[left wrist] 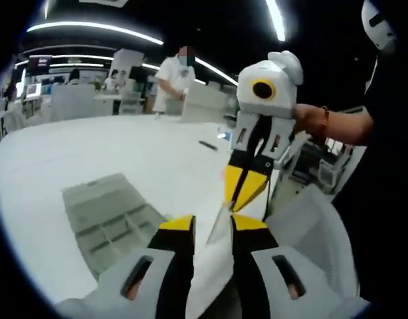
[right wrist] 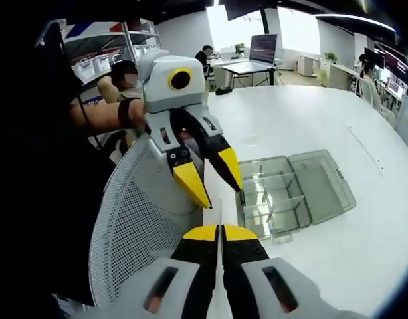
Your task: Insert the divider into the dual guide fixture by aligning both edges with the guide slots and pushing it downward to the bottom, including one-sided entry, uneven engagement, binding, and posture correction.
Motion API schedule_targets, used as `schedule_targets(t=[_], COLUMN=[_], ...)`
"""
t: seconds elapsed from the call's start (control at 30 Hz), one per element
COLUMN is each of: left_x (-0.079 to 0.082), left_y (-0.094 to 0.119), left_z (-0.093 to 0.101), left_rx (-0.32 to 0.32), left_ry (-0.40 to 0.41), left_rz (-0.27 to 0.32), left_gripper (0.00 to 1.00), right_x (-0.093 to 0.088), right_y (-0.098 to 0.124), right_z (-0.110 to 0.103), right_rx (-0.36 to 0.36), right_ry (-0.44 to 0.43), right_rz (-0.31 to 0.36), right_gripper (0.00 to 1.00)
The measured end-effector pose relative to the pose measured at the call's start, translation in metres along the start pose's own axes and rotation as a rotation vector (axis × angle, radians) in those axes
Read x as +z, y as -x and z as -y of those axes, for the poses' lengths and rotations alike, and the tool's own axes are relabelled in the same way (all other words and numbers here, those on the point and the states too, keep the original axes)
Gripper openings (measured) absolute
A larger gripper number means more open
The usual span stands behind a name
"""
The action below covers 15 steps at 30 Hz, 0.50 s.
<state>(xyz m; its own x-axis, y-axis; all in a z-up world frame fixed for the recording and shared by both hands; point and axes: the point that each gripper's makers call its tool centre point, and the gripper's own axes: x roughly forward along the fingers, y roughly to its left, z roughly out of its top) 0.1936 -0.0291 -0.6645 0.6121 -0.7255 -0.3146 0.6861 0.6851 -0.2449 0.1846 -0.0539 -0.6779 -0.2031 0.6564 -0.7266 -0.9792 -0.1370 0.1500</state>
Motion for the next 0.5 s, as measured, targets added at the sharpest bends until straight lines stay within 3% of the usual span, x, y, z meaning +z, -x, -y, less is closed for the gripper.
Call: schedule_targets(t=[0.33,0.5], left_x=[-0.006,-0.007], left_y=[0.015,0.018], left_z=[0.000,-0.003], left_rx=[0.037,0.056], left_ry=[-0.004,-0.013], left_rz=[-0.006,0.006], left_gripper=[0.25,0.33], right_x=[-0.005,-0.007], right_y=[-0.003,-0.002], right_z=[0.010,0.014], right_rx=[-0.045,-0.059], right_ry=[-0.020,-0.024], right_rz=[-0.062,-0.077], right_gripper=[0.00,0.00])
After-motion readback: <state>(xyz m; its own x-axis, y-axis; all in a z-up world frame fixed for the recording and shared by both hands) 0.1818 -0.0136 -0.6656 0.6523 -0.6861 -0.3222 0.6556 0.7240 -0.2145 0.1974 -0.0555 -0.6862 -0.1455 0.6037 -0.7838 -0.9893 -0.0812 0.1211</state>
